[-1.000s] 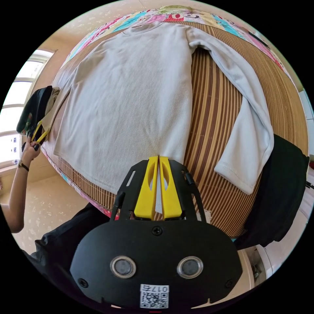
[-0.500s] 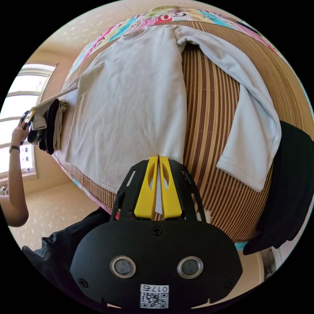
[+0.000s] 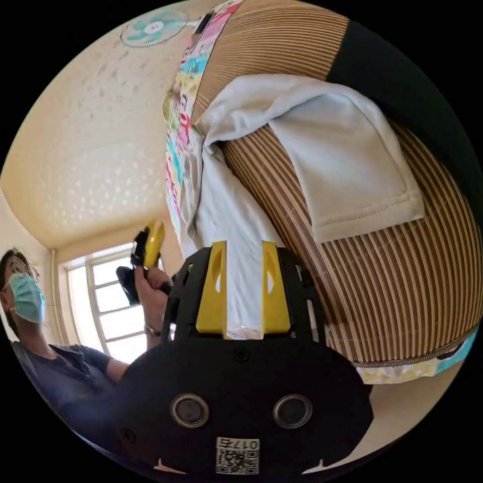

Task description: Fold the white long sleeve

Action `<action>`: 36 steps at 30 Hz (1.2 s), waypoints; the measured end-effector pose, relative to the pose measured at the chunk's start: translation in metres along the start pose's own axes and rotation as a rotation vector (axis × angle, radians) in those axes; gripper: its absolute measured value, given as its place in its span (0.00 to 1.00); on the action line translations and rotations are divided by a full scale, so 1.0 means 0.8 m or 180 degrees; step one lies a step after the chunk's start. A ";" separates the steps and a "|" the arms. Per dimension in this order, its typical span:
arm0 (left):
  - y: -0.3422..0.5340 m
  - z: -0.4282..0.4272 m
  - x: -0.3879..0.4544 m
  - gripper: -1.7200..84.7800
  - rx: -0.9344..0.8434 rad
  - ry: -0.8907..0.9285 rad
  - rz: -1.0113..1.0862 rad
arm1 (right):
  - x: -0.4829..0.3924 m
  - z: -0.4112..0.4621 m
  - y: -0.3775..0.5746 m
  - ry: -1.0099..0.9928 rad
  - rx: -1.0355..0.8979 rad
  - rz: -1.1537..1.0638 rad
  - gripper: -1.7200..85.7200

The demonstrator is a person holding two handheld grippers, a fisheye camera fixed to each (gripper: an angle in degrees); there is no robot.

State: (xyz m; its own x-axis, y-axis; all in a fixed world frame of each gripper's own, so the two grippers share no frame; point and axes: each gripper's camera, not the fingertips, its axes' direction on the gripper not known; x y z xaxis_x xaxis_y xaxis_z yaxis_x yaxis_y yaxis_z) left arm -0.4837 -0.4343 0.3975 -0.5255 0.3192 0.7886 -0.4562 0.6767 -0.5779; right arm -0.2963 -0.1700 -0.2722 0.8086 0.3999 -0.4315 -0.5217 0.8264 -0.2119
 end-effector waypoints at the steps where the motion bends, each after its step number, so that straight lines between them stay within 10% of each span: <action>1: 0.012 0.005 -0.004 0.12 -0.0094 -0.0057 -0.0036 | 0.006 -0.015 -0.011 -0.0242 0.0237 0.0200 0.16; 11: 0.085 0.013 -0.039 0.12 -0.0762 -0.0625 0.0013 | 0.005 -0.061 -0.096 -0.0401 0.1744 0.1673 0.07; 18: 0.103 -0.016 -0.063 0.12 -0.0631 -0.0651 -0.0207 | -0.395 0.029 -0.063 0.1766 0.2736 -0.1732 0.06; 24: 0.131 -0.021 -0.085 0.12 -0.0684 -0.0592 -0.0489 | -0.456 0.322 0.018 0.1414 0.1065 -0.3701 0.09; 28: 0.137 -0.036 -0.102 0.12 -0.0607 -0.0634 -0.0605 | -0.323 0.460 0.033 0.1929 -0.0265 -0.2956 0.08; 36: 0.142 -0.122 -0.204 0.16 -0.0189 -0.1071 -0.0838 | -0.199 0.334 0.099 0.2092 -0.0300 -0.1987 0.11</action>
State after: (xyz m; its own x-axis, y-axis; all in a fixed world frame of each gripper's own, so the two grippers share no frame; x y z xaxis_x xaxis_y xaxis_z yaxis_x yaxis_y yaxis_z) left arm -0.3794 -0.3445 0.2234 -0.6061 -0.0969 0.7895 -0.5690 0.7464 -0.3452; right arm -0.3940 -0.0623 0.0142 0.6488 -0.4396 -0.6211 -0.0845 0.7695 -0.6330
